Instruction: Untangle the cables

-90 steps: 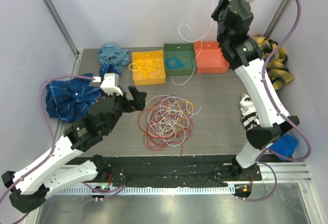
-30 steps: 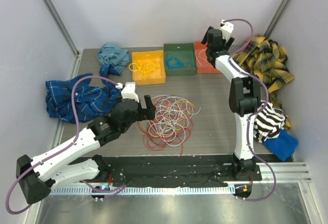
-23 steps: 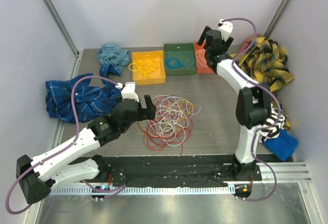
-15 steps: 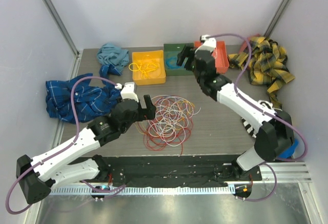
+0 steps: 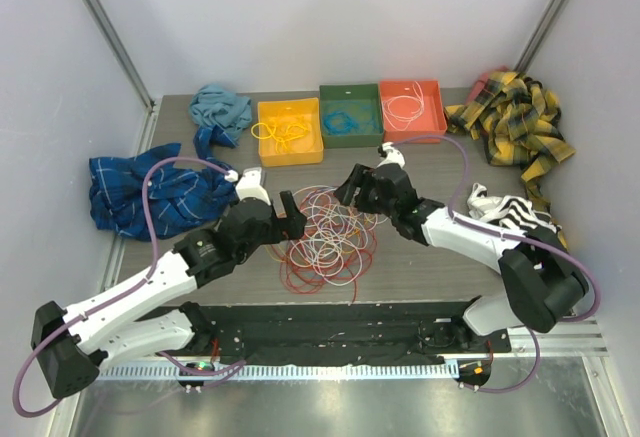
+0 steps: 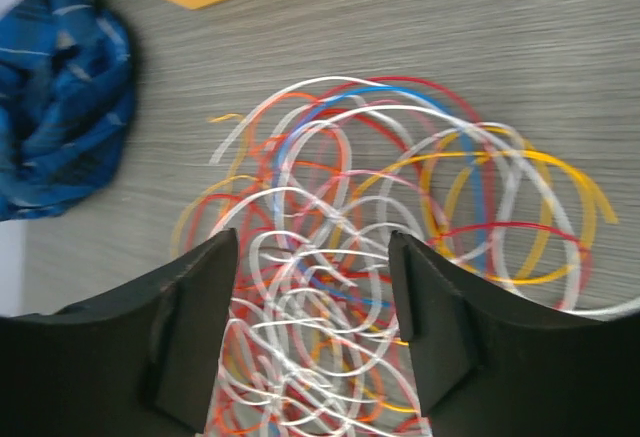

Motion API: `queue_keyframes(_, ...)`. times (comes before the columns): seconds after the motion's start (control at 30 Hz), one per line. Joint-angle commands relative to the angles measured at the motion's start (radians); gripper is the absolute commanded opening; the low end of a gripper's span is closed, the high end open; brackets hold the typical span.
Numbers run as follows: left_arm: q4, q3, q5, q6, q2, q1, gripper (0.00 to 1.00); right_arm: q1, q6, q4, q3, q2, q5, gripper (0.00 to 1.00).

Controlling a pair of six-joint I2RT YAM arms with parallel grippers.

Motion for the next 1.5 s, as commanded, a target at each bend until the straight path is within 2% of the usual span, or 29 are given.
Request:
queue_keyframes(0.0,0.025,-0.002,0.005,-0.036,-0.038,0.000,1.00,0.026,0.089,0.138,0.016,0.005,-0.078,0.73)
queue_keyframes(0.23,0.020,-0.030,0.000,-0.055,-0.069,0.002,1.00,0.050,0.127,0.134,0.064,0.108,-0.130,0.72)
queue_keyframes(0.4,-0.015,-0.019,-0.015,-0.053,-0.073,0.000,1.00,0.078,0.118,0.094,0.062,0.078,-0.060,0.72)
queue_keyframes(0.53,-0.002,-0.025,-0.023,-0.044,-0.070,0.002,1.00,0.084,0.116,0.092,0.076,0.113,-0.076,0.71)
queue_keyframes(0.73,-0.008,-0.013,-0.009,-0.038,-0.058,0.000,1.00,0.086,0.127,0.116,0.150,0.249,-0.119,0.45)
queue_keyframes(0.8,-0.021,-0.013,-0.012,-0.038,-0.069,0.000,1.00,0.086,0.126,0.126,0.153,0.240,-0.101,0.25)
queue_keyframes(0.87,-0.026,-0.021,-0.020,-0.038,-0.081,0.002,1.00,0.084,0.087,0.081,0.174,0.216,-0.098,0.23)
queue_keyframes(1.0,0.000,-0.038,-0.024,-0.038,-0.101,0.000,1.00,0.086,0.012,-0.015,0.269,0.165,-0.011,0.10)
queue_keyframes(1.07,0.000,-0.035,-0.017,-0.039,-0.095,0.000,1.00,0.084,-0.009,-0.071,0.300,0.138,0.002,0.07)
queue_keyframes(1.1,-0.001,-0.033,-0.013,-0.039,-0.092,0.000,1.00,0.086,-0.028,-0.091,0.326,0.128,0.011,0.01)
queue_keyframes(1.17,-0.003,-0.031,-0.006,-0.044,-0.092,0.000,1.00,0.083,-0.043,-0.117,0.338,0.081,0.026,0.01)
queue_keyframes(1.23,-0.014,-0.030,-0.003,-0.045,-0.098,0.002,1.00,0.066,-0.109,-0.183,0.390,0.032,0.090,0.01)
queue_keyframes(1.27,-0.017,-0.028,-0.004,-0.045,-0.103,0.002,1.00,0.044,-0.133,-0.211,0.468,-0.011,0.104,0.01)
queue_keyframes(1.33,-0.024,-0.028,-0.009,-0.045,-0.116,0.000,1.00,-0.052,-0.187,-0.315,0.582,-0.030,0.097,0.01)
queue_keyframes(1.37,-0.021,-0.034,-0.010,-0.045,-0.121,0.000,1.00,-0.089,-0.198,-0.353,0.651,-0.028,0.091,0.01)
queue_keyframes(1.4,-0.021,-0.036,-0.010,-0.048,-0.124,0.002,1.00,-0.149,-0.215,-0.386,0.797,-0.010,0.089,0.01)
queue_keyframes(1.47,-0.018,-0.038,-0.009,-0.052,-0.129,0.000,1.00,-0.172,-0.281,-0.481,0.950,0.021,0.144,0.01)
